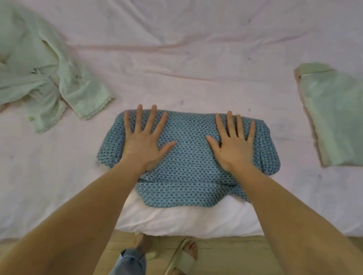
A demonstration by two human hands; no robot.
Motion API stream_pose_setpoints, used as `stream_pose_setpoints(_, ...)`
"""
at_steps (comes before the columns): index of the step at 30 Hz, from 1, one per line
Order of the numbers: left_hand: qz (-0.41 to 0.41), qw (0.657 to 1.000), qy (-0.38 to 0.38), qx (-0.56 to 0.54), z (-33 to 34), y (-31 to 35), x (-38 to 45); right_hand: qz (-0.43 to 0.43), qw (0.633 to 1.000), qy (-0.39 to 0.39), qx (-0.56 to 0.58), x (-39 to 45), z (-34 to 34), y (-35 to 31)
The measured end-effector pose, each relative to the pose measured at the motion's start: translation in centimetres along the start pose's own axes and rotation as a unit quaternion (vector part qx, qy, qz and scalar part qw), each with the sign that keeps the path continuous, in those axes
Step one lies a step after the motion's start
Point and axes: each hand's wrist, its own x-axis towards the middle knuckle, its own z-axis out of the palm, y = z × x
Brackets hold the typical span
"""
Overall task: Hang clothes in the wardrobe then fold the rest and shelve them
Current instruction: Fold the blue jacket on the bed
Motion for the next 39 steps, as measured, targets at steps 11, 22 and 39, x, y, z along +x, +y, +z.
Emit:
stream_pose_setpoints(11,-0.084,0.984,-0.083,-0.135,2.4,-2.8,1.8,0.097,0.993,0.016,0.07,0.4,3.1,2.4)
stream_pose_setpoints(22,-0.143,0.957,-0.101,-0.233,2.3,-3.4,1.7,0.133,0.982,-0.074,0.109,0.3,4.1,3.4)
stream_pose_setpoints(39,-0.219,0.961,-0.033,-0.163,-14.1,-14.1,-11.7,-0.177,0.968,-0.073,0.163,-4.2,-16.8,-12.2)
